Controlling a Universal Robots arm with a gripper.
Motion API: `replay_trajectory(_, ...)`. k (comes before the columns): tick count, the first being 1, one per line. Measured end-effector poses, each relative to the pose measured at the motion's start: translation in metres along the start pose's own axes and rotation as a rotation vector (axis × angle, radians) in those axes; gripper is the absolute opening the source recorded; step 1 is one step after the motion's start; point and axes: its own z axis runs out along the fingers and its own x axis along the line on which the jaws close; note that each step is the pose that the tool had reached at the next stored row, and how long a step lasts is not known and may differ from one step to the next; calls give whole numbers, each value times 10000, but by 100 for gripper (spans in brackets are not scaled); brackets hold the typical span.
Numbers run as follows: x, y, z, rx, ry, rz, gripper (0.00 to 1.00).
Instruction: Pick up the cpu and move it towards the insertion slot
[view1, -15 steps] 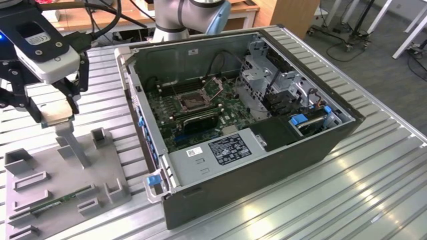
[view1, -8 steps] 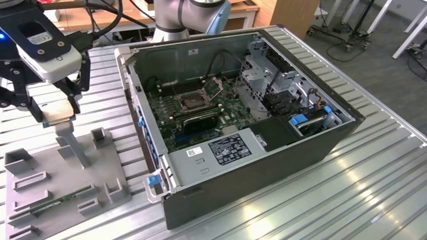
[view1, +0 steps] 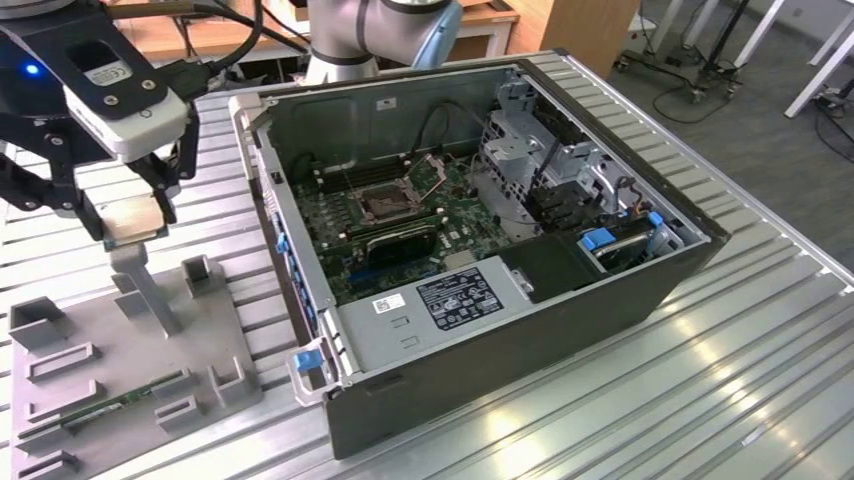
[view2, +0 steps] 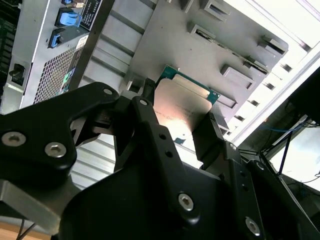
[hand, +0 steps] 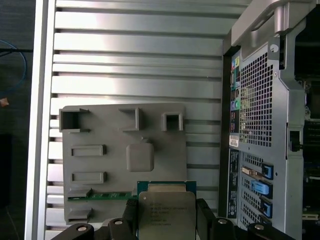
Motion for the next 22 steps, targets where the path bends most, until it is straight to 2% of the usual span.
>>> replay_trajectory(11,-261,-5,-1,-1,-1,0,55)
replay_trajectory(22,-565,-11,-2,0,0,0,55)
